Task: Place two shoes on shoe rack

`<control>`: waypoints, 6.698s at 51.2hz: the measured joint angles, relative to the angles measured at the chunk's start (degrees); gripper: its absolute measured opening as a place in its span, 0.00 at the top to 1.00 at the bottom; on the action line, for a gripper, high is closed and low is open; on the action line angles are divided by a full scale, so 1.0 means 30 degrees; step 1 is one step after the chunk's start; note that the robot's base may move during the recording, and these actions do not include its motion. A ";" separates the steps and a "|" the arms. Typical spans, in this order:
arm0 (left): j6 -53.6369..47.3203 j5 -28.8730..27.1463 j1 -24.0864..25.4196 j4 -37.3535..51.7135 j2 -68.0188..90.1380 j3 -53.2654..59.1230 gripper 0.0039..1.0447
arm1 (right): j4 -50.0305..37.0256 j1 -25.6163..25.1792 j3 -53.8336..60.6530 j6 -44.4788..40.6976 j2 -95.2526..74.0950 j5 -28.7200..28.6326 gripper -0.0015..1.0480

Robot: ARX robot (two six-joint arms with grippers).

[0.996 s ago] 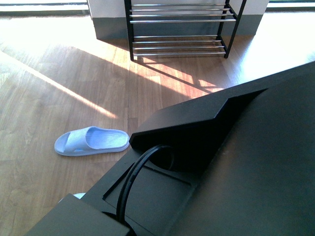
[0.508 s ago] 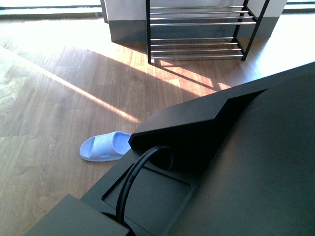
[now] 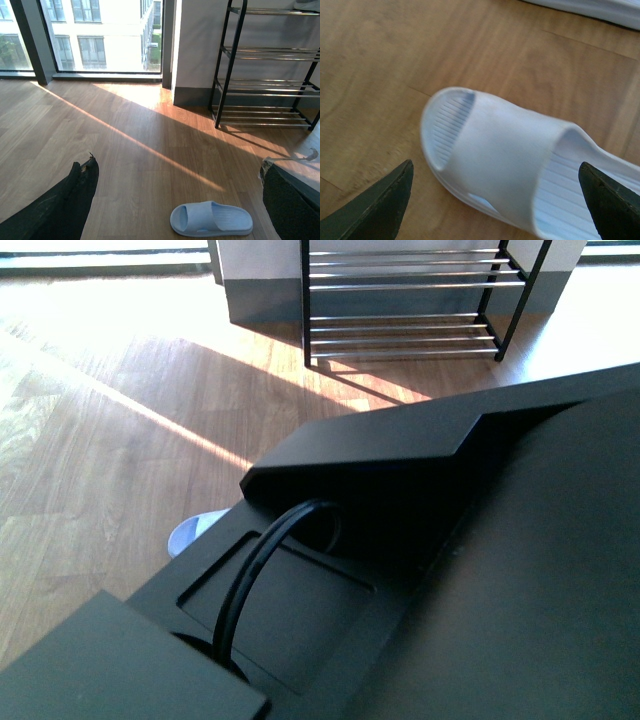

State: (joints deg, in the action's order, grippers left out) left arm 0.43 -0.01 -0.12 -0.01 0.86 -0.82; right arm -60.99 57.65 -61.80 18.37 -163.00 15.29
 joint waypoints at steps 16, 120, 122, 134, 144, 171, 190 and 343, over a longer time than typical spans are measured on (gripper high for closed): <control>0.0000 0.0000 0.0000 0.0000 0.0000 0.0000 0.09 | 0.0656 -0.0007 -0.2142 -0.0262 -0.0539 -0.1457 0.09; 0.0000 -0.0015 0.0000 0.0000 0.0000 0.0000 0.09 | -0.4685 -0.0379 0.4102 -0.1049 0.0153 0.2885 0.98; 0.0000 -0.0007 0.0000 0.0000 0.0000 0.0000 0.09 | -0.4728 -0.0714 0.5719 -0.1027 0.0852 0.4029 0.98; 0.0000 -0.0066 0.0007 -0.0015 0.0000 0.0000 0.09 | -0.3847 -0.2805 1.1387 -0.0903 0.8204 0.7206 0.98; -0.0036 0.0015 0.0000 0.0000 0.0000 0.0000 0.09 | -0.3330 -0.3519 1.3406 -0.0998 1.1774 0.7278 0.98; -0.0051 0.0007 0.0007 0.0000 0.0000 0.0000 0.09 | -0.2688 -0.5406 0.9143 -0.0350 0.5005 -0.1552 0.98; -0.0051 0.0000 0.0007 0.0000 0.0000 0.0000 0.09 | 0.0882 -0.5173 0.2251 0.0525 0.2157 -0.3104 0.98; -0.0051 0.0000 0.0007 -0.0007 0.0000 0.0000 0.09 | -0.1020 -1.5803 1.8302 -0.2492 2.3132 -0.4248 0.98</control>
State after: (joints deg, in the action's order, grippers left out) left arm 0.27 -0.01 -0.10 -0.03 0.86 -0.82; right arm -64.05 10.24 -6.90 10.90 -93.60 2.55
